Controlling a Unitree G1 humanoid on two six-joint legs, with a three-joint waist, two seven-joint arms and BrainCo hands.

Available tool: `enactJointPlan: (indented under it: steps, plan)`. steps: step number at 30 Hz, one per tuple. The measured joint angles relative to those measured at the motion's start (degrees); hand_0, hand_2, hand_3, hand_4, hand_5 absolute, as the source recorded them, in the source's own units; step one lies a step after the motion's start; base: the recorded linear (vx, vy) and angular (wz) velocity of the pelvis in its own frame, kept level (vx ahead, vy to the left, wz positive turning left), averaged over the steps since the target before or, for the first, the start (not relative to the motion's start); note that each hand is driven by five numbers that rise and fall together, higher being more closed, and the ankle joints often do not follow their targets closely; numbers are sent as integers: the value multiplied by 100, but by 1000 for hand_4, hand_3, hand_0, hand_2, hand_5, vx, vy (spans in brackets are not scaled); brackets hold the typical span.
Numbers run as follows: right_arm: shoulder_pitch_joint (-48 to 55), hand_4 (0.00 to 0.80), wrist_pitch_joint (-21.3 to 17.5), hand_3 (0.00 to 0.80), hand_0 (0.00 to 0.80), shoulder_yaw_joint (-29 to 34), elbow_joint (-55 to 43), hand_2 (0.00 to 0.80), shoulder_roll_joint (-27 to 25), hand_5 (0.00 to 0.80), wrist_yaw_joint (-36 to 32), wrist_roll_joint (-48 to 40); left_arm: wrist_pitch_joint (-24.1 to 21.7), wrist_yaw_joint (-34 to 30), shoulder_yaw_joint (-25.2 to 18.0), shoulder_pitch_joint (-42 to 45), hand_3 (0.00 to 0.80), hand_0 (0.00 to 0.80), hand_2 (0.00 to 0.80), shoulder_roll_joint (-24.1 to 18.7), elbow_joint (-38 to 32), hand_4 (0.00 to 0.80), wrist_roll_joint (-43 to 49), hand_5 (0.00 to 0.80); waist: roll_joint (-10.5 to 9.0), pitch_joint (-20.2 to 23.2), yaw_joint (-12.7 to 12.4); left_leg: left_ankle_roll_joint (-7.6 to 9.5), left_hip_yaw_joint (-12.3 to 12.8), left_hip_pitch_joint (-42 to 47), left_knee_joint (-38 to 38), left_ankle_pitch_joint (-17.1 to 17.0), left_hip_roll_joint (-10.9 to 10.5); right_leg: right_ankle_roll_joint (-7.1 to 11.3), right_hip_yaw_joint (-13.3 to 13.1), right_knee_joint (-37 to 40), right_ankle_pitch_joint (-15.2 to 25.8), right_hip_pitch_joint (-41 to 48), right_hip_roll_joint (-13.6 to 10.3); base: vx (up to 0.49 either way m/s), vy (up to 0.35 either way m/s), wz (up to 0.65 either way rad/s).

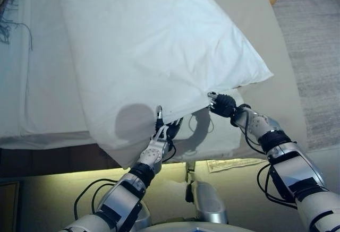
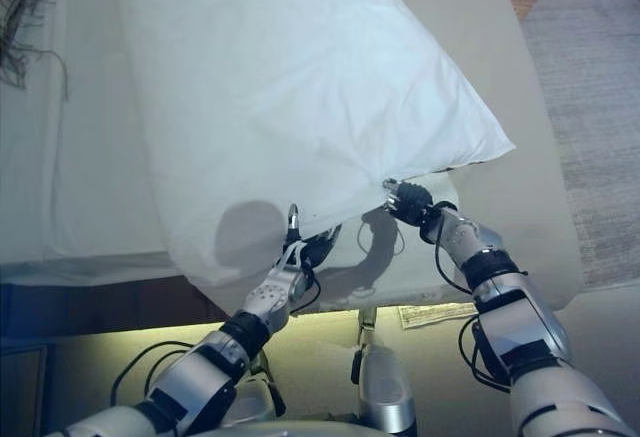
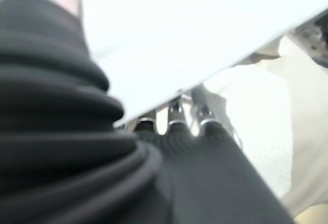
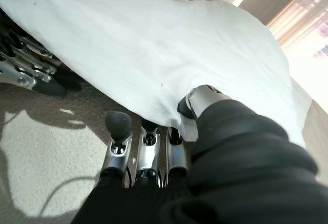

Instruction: Make the bed neatly

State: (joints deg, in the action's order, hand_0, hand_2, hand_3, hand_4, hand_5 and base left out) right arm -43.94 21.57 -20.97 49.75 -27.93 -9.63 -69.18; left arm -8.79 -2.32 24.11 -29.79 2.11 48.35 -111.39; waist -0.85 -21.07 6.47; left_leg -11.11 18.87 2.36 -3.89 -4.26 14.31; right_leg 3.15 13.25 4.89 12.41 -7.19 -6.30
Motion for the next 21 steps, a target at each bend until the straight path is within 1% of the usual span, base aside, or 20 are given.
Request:
enactJointPlan:
  steps: [1, 2, 3, 7, 13, 18, 19, 20, 21]
  plan:
    - [20, 800, 0, 800, 800, 5, -11, 800, -11, 800, -7, 0, 0, 6, -78, 0, 546, 546, 546, -17, 0, 546, 50, 546, -11, -27, -3, 0, -18, 1, 0, 0, 7, 7, 15, 0, -12, 15, 3, -11, -55, 11]
    - [24, 800, 0, 800, 800, 5, -12, 800, -10, 800, -10, 0, 4, 7, -77, -7, 571, 571, 571, -44, -1, 571, 59, 571, -23, -45, -20, -1, -18, -1, 0, -1, 16, 6, 18, 0, -14, 15, 10, -11, -56, 4]
    - [25, 800, 0, 800, 800, 5, -20, 800, -9, 800, -12, -1, 24, 7, -78, -10, 800, 800, 800, -79, -1, 800, 91, 800, -37, -67, -43, -5, -20, -1, 0, -3, 23, 5, 25, 0, -15, 15, 16, -9, -58, 1]
    - [26, 800, 0, 800, 800, 5, -50, 800, 0, 800, -20, -6, 148, -2, -86, -54, 800, 800, 800, -114, -2, 800, 339, 800, -97, -115, -95, -6, -23, -3, -4, -3, 35, 4, 37, 0, -16, 15, 28, 2, -43, 1]
    - [62, 800, 0, 800, 800, 5, -167, 800, 30, 800, -22, -9, 415, -190, -77, -88, 800, 800, 800, -204, -11, 800, 562, 800, -269, -206, -101, -8, -26, 85, -10, -1, 53, 3, 43, 0, -16, 98, 50, 7, -20, 1]
    - [95, 800, -4, 800, 800, 5, -167, 800, 32, 800, -30, -9, 452, -301, -74, -89, 800, 800, 800, -252, -55, 800, 695, 800, -277, -206, -116, -8, -27, 149, -11, 3, 71, -2, 39, 1, -30, 173, 67, 0, 0, 0]
    - [107, 744, -4, 744, 744, 5, -167, 744, 32, 744, -29, -9, 452, -311, -73, -85, 800, 800, 800, -255, -55, 800, 695, 800, -278, -206, -117, -7, -25, 184, -14, 5, 77, 0, 38, 1, -35, 202, 72, 0, 0, 0]
    - [113, 179, 1, 179, 179, 5, -167, 179, 32, 179, -19, -5, 451, -332, -74, -85, 800, 800, 800, -259, -59, 800, 694, 800, -282, -204, -112, 1, -24, 209, -16, 12, 84, 3, 37, 1, -48, 228, 78, 38, -3, 2]
    - [120, 0, 3, 0, 0, 10, -166, 0, 31, 0, 1, 5, 449, -364, -80, -85, 800, 800, 800, -264, -67, 800, 693, 800, -288, -201, -113, 1, -27, 217, -15, 13, 88, -7, 34, 1, -66, 247, 82, 43, 10, 3]
